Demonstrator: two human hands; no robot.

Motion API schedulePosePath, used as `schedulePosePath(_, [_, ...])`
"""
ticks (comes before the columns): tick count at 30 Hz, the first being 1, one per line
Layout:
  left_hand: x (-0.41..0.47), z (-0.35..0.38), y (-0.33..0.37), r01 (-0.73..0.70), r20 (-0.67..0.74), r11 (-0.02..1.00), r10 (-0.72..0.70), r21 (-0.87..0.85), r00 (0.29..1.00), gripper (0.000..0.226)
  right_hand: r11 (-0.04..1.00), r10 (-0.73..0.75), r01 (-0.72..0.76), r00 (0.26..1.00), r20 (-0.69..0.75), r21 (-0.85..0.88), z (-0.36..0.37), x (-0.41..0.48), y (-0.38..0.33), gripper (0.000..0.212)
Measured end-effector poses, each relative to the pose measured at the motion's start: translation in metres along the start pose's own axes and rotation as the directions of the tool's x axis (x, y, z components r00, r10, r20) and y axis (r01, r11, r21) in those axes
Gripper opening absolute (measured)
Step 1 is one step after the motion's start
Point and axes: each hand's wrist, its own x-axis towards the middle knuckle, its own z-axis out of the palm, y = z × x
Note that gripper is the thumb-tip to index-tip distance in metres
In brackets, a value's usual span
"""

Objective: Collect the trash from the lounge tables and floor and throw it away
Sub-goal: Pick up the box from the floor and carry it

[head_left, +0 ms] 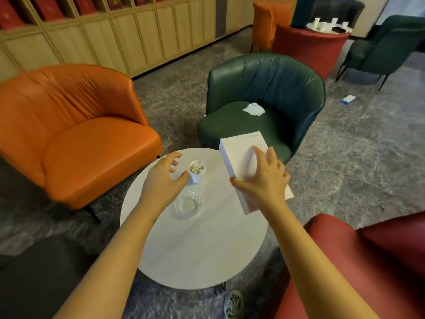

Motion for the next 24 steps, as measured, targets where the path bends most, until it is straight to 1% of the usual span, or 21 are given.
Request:
schedulePosePath(3, [0.030, 0.019, -0.017, 0.051, 0.000, 0.998, -0.051, 0.024, 0.999, 0.043, 1.000, -0.008, 0.008, 0.997, 0.082, 0.007, 0.033, 0.042, -0.006, 0.087])
schedulePosePath(8, [0.063, 0.042, -0.057, 0.149, -0.001, 0.988, -0.149, 0.040, 0.989, 0.042, 1.000, -0.010, 0.011, 0.981, 0.193, -0.003, 0.081, 0.074, -0.004, 0.087])
schedulePosePath(14, [0.102, 0.082, -0.096, 0.204, 0.063, 0.978, -0.206, 0.039, 0.976, 0.050, 0.997, 0.051, -0.037, 0.974, 0.222, -0.067, 0.116, 0.106, 0.016, 0.085])
schedulePosePath(17, [0.117, 0.105, -0.105, 0.250, 0.085, 0.968, -0.252, 0.039, 0.964, 0.054, 0.995, 0.059, -0.036, 0.961, 0.269, -0.091, 0.129, 0.123, 0.025, 0.084])
schedulePosePath(21, [0.141, 0.147, -0.116, 0.317, 0.085, 0.948, -0.319, 0.031, 0.944, 0.071, 0.995, 0.012, 0.023, 0.943, 0.333, -0.102, 0.156, 0.158, 0.042, 0.086])
schedulePosePath(24, [0.165, 0.191, -0.123, 0.419, 0.053, 0.906, -0.422, 0.059, 0.905, 0.088, 0.993, -0.037, 0.079, 0.916, 0.400, -0.090, 0.186, 0.195, 0.064, 0.088])
